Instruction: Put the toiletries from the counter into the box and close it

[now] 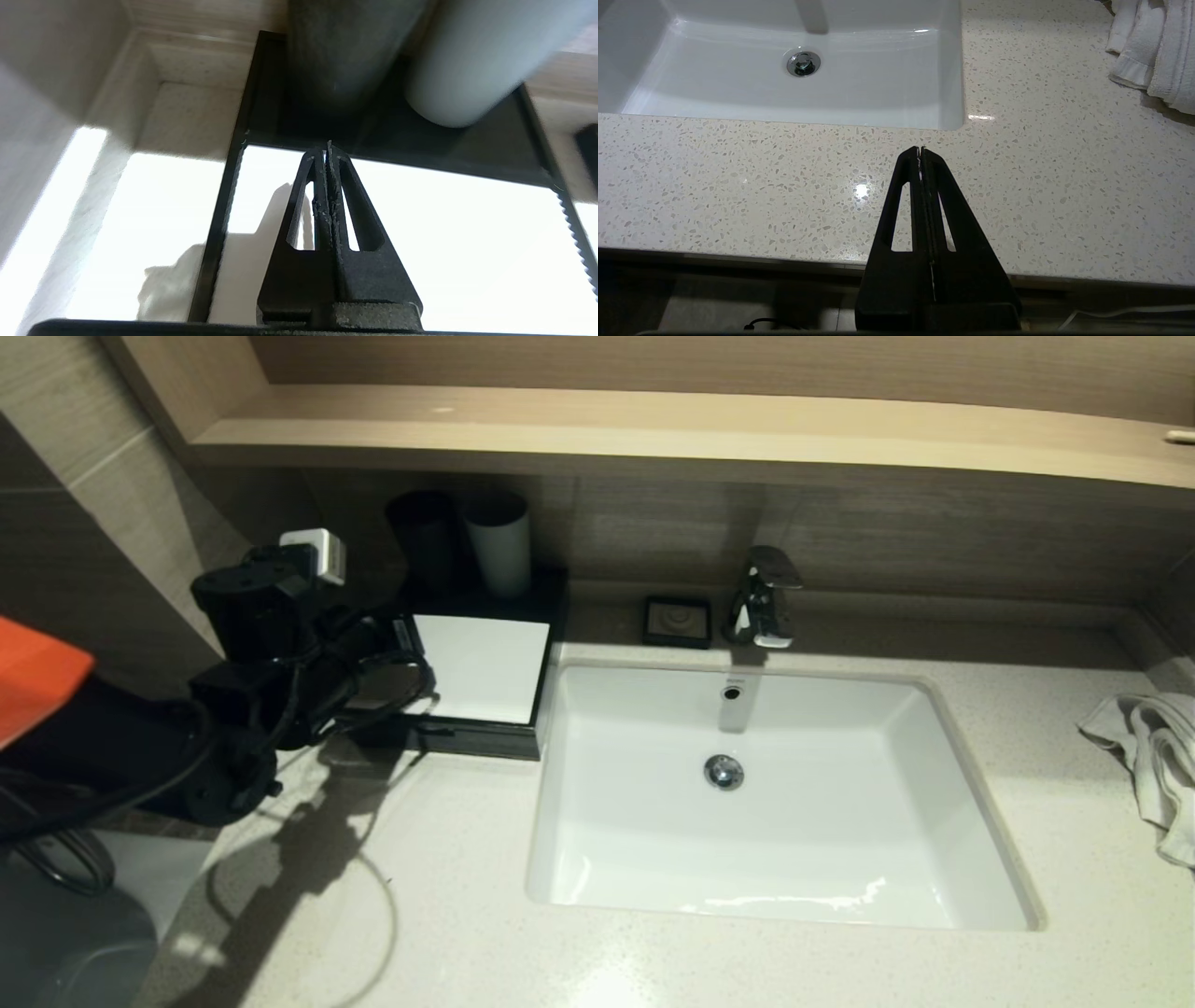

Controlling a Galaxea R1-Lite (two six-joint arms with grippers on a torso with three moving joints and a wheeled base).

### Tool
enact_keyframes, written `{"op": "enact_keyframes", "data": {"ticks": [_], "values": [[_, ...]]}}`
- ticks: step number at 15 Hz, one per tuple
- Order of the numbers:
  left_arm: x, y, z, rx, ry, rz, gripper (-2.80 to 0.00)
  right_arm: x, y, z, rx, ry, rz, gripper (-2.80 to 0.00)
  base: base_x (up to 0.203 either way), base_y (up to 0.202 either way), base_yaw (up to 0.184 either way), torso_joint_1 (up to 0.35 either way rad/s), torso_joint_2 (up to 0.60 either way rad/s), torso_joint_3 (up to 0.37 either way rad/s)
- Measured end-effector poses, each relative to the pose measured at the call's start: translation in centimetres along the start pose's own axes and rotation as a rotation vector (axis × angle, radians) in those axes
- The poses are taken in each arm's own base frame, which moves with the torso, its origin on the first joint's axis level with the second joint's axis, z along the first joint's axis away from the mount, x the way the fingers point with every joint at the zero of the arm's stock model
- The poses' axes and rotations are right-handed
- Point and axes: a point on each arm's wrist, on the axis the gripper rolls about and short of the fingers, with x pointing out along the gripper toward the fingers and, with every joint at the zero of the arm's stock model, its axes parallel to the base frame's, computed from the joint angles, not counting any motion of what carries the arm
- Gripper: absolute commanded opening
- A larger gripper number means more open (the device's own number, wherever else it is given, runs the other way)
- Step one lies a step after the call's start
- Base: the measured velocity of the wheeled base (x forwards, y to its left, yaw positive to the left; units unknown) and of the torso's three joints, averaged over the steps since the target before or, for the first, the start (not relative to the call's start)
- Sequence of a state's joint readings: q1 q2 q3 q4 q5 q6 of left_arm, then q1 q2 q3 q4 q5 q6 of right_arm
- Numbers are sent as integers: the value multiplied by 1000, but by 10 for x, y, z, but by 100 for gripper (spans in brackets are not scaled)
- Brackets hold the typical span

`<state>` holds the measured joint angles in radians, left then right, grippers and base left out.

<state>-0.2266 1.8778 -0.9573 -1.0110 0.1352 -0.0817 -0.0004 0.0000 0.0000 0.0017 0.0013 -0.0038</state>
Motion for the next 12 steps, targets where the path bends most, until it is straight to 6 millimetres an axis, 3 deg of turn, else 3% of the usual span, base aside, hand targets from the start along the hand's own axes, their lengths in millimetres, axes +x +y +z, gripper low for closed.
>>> {"op": "enact_keyframes", "data": {"ticks": [12], "values": [[-80, 10, -4, 20, 40, -5, -280, 0, 0, 0, 0, 0, 0, -280, 0, 0, 0, 0, 0, 0]]}}
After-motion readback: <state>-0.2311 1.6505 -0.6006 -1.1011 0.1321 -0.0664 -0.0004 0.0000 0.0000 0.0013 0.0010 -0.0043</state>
